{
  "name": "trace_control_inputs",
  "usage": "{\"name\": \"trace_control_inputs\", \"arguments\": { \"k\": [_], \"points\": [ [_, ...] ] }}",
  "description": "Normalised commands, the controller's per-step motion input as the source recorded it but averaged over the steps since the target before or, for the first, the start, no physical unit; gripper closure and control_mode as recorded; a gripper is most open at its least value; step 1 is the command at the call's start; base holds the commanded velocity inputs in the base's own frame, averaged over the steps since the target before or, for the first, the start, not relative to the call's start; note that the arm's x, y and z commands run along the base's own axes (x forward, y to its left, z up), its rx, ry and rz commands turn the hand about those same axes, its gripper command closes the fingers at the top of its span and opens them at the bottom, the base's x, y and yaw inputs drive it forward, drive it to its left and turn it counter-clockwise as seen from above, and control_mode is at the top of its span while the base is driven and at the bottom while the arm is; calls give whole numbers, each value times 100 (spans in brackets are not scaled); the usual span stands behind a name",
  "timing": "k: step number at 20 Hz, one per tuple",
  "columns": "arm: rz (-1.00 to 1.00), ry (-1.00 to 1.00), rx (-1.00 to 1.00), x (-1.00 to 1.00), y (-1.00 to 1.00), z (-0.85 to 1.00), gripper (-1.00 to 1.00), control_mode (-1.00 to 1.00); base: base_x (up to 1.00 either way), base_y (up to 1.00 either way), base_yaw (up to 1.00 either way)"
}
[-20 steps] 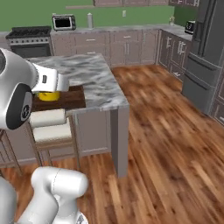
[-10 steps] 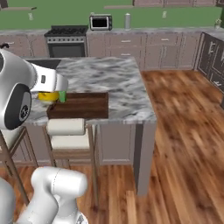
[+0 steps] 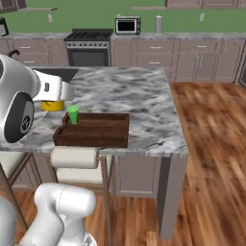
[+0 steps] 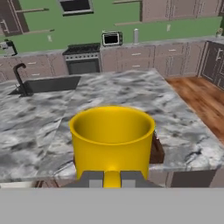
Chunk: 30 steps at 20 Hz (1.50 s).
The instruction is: There is a tray on the dining counter. Grab the cup, mug, and pitcher and place them on the tray. The pitcher may be placed next to the tray if it cannot fit the tray.
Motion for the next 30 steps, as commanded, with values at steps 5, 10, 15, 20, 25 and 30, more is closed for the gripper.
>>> {"name": "trace_control_inputs", "arguments": {
  "k": [5,10,15,20,25,30],
  "points": [
    [0,0,0,0,0,0,100,100,55,0,13],
    [0,0,0,0,0,0,100,100,33,0,11],
    [0,0,0,0,0,0,100,100,47,0,5],
    [0,0,0,0,0,0,100,100,61,-3,1],
    [0,0,0,0,0,0,100,100,59,-5,2],
    [2,0,1,60,-11,-5,100,-100,13,-1,0]
  ]
}}
